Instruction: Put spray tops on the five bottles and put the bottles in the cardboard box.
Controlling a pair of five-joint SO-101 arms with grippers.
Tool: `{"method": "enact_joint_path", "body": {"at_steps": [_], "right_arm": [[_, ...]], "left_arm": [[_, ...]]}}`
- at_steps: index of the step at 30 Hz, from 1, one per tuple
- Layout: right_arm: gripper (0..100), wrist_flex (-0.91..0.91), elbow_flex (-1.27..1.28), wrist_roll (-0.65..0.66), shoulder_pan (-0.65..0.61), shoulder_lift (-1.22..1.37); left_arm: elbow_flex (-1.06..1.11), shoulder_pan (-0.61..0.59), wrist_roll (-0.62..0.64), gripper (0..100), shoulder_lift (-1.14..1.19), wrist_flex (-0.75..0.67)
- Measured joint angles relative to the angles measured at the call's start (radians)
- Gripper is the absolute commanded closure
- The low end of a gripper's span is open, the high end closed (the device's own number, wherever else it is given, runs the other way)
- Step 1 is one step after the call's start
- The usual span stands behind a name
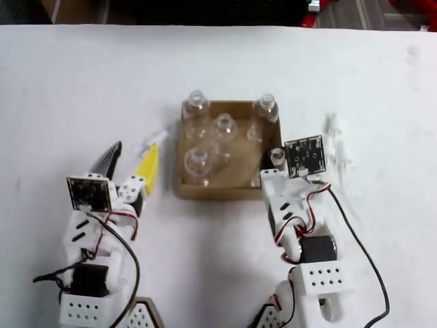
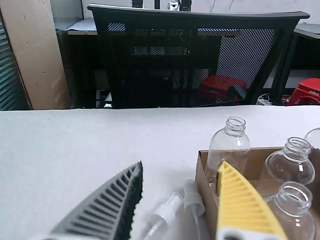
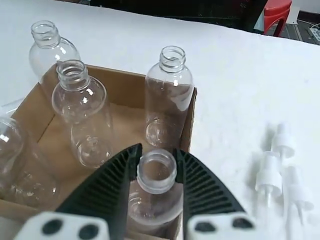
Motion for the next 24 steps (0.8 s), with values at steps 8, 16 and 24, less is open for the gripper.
{"method": "enact_joint_path", "body": {"at_steps": [8,16,24], "right_arm": [[87.5,0.015,0.000,0.000,0.000,0.000],[84.4,0.034,-0.002,0.048,0.000,-0.006],[83.4,0.034,-0.002,0.048,0.000,-0.017]], "left_arm": [[0.000,0.000,0.000,78,0.000,0.000],[0.000,0.000,0.000,78,0.000,0.000],[0.000,0.000,0.000,78,0.000,0.000]]}}
